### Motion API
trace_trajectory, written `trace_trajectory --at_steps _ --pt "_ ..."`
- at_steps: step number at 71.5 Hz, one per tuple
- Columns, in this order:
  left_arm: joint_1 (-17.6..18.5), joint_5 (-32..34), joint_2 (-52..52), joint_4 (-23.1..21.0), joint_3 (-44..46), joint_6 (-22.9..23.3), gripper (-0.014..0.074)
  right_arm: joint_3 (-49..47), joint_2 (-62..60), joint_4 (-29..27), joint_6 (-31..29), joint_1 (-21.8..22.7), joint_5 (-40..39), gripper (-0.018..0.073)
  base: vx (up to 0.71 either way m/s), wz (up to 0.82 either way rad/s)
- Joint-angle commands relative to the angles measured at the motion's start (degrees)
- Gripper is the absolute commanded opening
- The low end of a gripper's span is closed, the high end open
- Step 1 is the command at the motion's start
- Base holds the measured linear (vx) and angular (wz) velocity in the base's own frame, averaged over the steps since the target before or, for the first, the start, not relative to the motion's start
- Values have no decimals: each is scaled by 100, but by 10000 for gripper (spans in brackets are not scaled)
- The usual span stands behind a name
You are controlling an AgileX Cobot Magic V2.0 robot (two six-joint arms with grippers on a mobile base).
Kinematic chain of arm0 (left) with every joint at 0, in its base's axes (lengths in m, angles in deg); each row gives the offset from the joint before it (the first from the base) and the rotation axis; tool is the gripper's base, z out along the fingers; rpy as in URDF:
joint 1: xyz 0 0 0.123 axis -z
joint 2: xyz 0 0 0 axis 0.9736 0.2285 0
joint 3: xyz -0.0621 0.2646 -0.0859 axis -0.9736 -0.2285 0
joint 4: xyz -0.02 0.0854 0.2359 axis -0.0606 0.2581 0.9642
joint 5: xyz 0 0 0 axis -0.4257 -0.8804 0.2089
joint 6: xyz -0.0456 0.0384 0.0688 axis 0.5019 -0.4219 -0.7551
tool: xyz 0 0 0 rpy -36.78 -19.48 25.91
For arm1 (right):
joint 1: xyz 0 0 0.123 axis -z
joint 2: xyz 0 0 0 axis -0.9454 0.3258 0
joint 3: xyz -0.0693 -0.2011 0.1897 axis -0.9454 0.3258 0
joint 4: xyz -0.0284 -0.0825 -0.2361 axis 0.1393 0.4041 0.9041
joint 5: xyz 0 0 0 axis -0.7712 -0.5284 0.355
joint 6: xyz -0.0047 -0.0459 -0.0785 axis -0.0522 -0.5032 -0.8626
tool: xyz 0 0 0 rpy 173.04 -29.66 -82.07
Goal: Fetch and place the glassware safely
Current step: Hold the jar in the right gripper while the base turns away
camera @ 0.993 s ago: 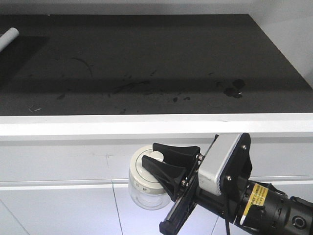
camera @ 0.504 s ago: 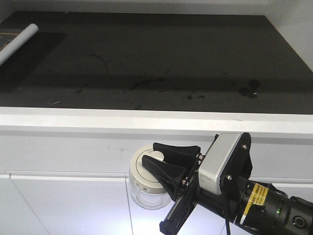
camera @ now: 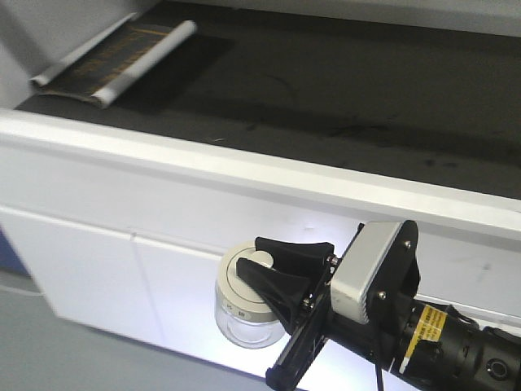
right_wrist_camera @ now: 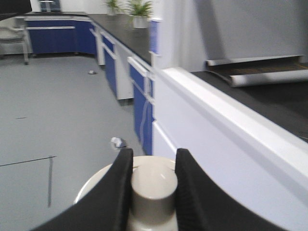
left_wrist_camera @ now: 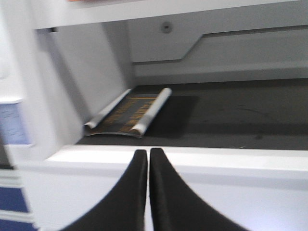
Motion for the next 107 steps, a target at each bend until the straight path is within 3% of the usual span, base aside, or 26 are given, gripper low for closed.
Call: trace_trajectory --at_steps 1,58,107 --pt "-3 407 43 -38 148 31 -7 -171 -170 -85 -32 -8 -621 -4 -12 58" --pt "-3 407 43 -38 148 31 -7 -171 -170 -85 -32 -8 -628 -4 -11 66" --pt "-3 407 43 -38 148 31 -7 -171 -170 -85 -32 -8 -635 -4 12 72"
